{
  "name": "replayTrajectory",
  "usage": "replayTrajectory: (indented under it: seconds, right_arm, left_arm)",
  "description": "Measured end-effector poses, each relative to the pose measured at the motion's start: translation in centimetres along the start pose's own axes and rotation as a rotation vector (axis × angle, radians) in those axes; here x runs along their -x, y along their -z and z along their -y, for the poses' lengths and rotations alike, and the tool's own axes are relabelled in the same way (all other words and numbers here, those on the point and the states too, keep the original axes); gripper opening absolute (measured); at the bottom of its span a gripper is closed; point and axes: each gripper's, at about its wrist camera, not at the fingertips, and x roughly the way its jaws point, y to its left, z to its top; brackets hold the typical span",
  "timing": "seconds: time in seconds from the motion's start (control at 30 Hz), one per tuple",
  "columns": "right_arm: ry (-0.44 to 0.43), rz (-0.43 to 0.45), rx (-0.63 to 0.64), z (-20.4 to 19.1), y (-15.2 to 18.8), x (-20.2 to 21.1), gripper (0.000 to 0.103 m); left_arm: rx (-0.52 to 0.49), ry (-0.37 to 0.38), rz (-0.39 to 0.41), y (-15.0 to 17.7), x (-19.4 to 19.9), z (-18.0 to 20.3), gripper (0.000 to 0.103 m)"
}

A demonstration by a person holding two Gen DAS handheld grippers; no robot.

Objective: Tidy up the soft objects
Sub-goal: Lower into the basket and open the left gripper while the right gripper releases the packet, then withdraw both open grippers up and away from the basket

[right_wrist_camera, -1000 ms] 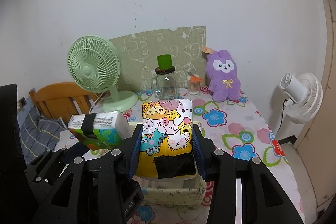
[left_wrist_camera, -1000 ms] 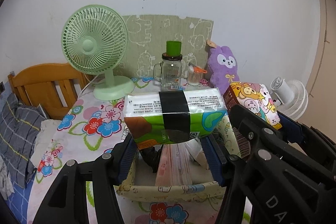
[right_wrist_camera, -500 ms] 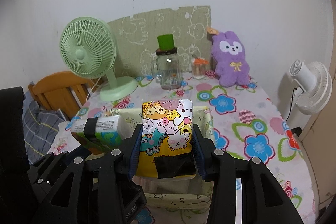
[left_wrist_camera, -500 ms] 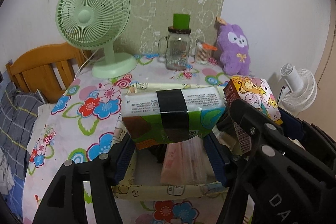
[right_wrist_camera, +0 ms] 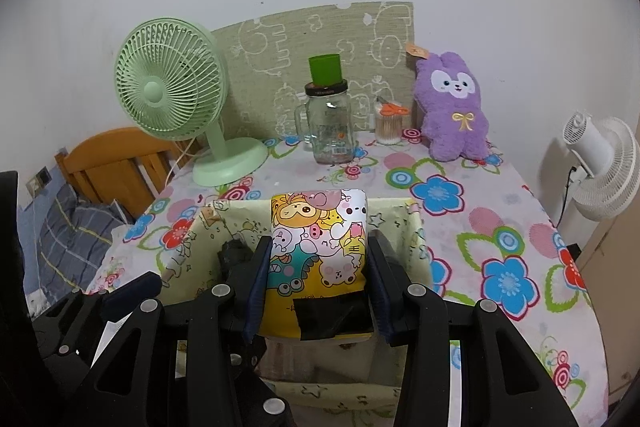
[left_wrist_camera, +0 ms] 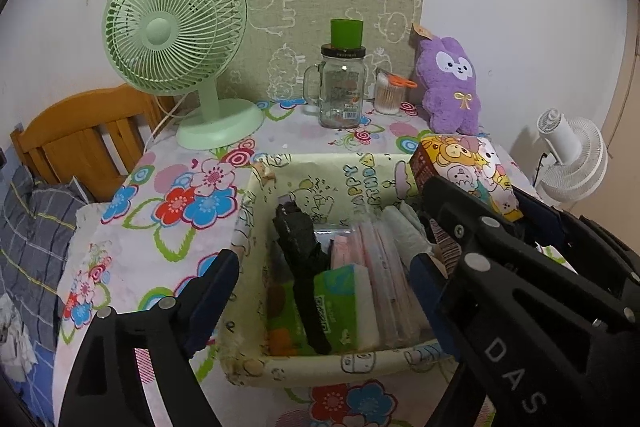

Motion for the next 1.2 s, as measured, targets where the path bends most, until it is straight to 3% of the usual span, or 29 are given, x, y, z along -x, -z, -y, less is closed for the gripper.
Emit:
replayTrajectory:
  seconds: [0.8, 1.2]
  right_arm:
    - [-0.021, -0.057, -0.026, 0.2, -0.1, -3.6, 0.051]
    - [-0.041, -0.118, -0.012, 0.4, 0.2, -3.6, 0.074]
  left_arm:
    - [-0.018, -0.009, -0.040, -0.4, -2.7, -0.5, 0.096]
    - [-0.025, -0.012, -0.044, 0.0, -2.3, -0.4, 0.098]
